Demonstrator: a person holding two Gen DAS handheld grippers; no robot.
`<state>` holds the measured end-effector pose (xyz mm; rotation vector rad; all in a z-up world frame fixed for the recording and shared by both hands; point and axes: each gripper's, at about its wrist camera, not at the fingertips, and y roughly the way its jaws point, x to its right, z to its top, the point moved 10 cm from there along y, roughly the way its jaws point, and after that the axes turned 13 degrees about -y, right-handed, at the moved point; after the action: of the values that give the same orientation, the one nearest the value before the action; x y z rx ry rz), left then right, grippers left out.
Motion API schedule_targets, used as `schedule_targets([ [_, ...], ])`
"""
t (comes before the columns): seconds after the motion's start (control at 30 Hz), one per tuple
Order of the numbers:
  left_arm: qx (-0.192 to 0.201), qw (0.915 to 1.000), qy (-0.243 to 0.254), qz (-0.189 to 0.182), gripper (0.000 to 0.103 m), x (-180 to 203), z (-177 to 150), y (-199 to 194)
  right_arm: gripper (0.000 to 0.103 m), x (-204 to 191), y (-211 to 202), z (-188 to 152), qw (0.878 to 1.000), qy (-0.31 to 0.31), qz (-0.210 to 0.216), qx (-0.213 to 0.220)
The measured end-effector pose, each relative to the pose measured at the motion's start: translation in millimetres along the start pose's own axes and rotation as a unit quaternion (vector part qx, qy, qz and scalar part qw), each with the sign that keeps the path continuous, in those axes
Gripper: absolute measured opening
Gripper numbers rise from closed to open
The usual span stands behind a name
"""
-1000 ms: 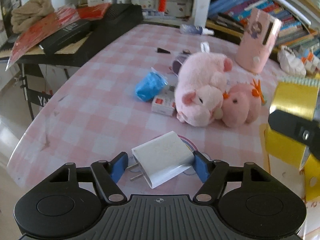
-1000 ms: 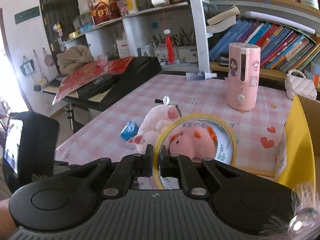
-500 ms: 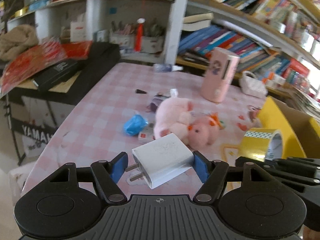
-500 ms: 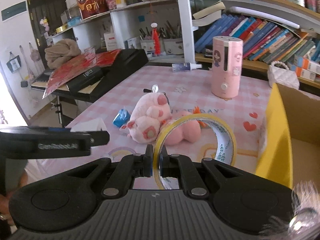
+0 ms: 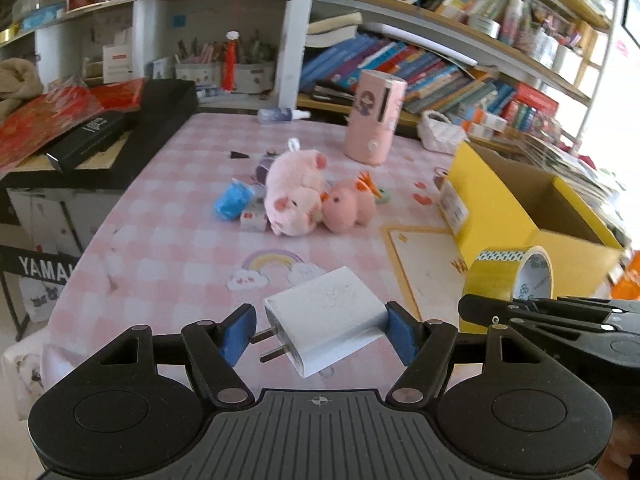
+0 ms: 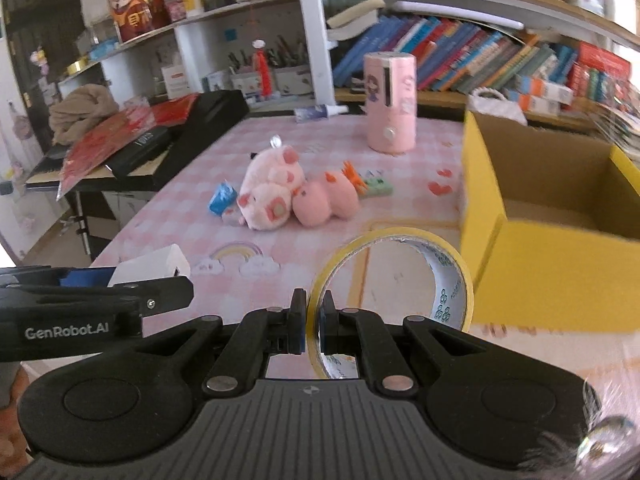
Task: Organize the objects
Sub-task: 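Lift the tape roll and charger and carry both toward the yellow box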
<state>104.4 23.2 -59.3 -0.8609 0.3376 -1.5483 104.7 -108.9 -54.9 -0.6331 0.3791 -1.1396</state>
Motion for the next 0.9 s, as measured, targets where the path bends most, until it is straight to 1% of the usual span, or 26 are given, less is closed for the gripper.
schedule_targets([
  [0.2, -0.018, 0.9994, 0.019, -0.023, 0.07, 10, -21, -11, 0.006, 2, -26, -24, 0.999, 0.029, -0.026, -0.004],
  [0.47, -0.027, 0.9949, 0.072, -0.065, 0.07, 44, -45, -26, 0.006, 15, -63, -54, 0.995, 0.068, -0.069, 0.003],
  [0.63, -0.042, 0.9878, 0.112, -0.099, 0.07, 72, -66, -31, 0.006, 27, -89, -80, 0.989, 0.1, -0.104, 0.007],
  [0.9, -0.062, 0.9702, 0.173, -0.157, 0.07, 111, -95, -42, 0.006, 47, -127, -121, 0.973, 0.164, -0.162, 0.011],
])
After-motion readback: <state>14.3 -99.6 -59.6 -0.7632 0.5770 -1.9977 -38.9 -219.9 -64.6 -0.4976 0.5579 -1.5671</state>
